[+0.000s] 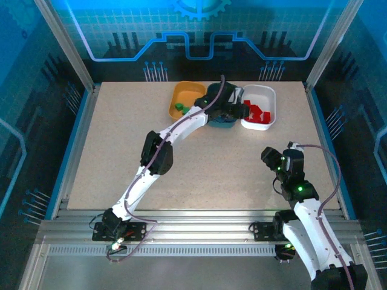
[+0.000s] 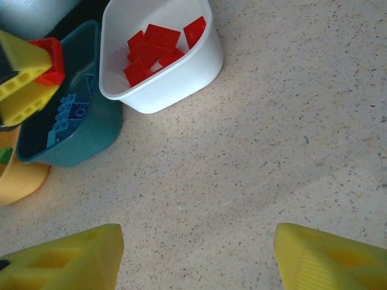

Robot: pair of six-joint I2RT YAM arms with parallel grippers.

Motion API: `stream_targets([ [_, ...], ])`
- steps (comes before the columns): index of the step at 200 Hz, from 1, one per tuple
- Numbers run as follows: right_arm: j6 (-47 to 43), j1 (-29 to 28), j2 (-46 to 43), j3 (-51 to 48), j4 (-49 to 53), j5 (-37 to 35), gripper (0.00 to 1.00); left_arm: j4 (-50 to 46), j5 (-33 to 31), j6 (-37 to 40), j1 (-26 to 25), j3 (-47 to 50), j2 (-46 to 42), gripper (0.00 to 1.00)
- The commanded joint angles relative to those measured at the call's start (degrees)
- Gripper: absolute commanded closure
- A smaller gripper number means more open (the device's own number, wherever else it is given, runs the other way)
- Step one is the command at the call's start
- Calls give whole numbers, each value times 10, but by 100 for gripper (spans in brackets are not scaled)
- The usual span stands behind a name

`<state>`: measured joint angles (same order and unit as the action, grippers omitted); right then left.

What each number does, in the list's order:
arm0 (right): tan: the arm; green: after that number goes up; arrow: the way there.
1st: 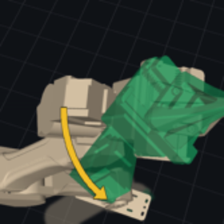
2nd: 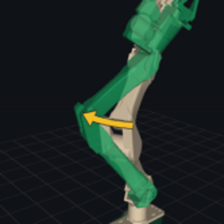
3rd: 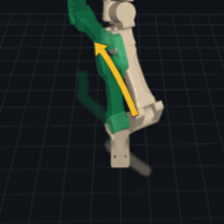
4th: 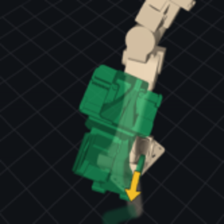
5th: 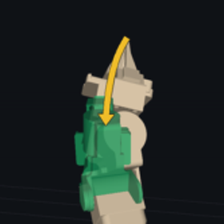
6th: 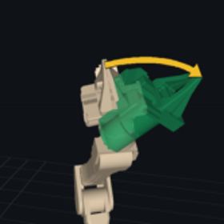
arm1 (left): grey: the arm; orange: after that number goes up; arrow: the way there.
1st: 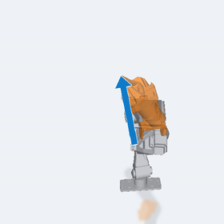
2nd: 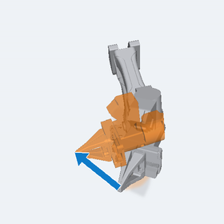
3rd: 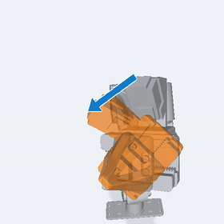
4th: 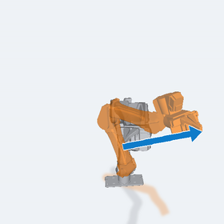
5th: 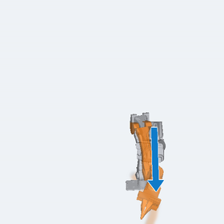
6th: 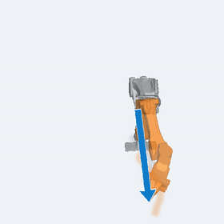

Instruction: Sort the legos into containers by color

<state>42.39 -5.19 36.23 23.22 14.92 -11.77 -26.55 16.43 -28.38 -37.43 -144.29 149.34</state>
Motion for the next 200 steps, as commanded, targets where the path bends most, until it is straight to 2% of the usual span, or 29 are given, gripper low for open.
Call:
stream_targets([
  [1,-6,4,-4,-7,-12,-11,32,86,24,-53,-4,-28,45,59],
  [29,-7,11,0,-6,-11,-9,32,88,9,-60,-7,-115,103,59],
  [53,-7,17,-5,-8,-10,-3,32,107,-10,-56,-6,-118,105,54],
  [59,-6,18,-6,-8,-9,-2,32,108,-12,-58,-5,-118,106,50],
  [67,-6,20,-7,-8,-9,1,31,109,-14,-62,-5,-117,107,39],
  [80,-7,22,-8,-7,-9,5,31,108,-17,-63,-4,-117,107,34],
  [91,-7,23,-10,-5,-6,10,31,106,-11,-67,-3,-117,106,18],
  [104,-9,24,-14,-3,-4,15,31,106,-6,-65,-3,-114,97,10],
  [110,-8,23,-16,-4,-5,14,31,111,0,-66,-3,-109,90,2],
  [127,-9,24,-18,-5,-8,15,31,115,13,-59,-4,-102,63,1],
  [146,-12,24,-9,-3,-10,18,31,102,23,-30,-4,-78,0,1],
  [161,-23,24,-3,0,-21,32,30,92,18,12,-3,-11,-83,1],
  [179,-36,21,-1,5,-35,55,28,97,-7,72,-3,133,-218,1],
  [200,-52,5,-9,6,-64,70,25,133,-78,134,-3,354,-403,1],
])
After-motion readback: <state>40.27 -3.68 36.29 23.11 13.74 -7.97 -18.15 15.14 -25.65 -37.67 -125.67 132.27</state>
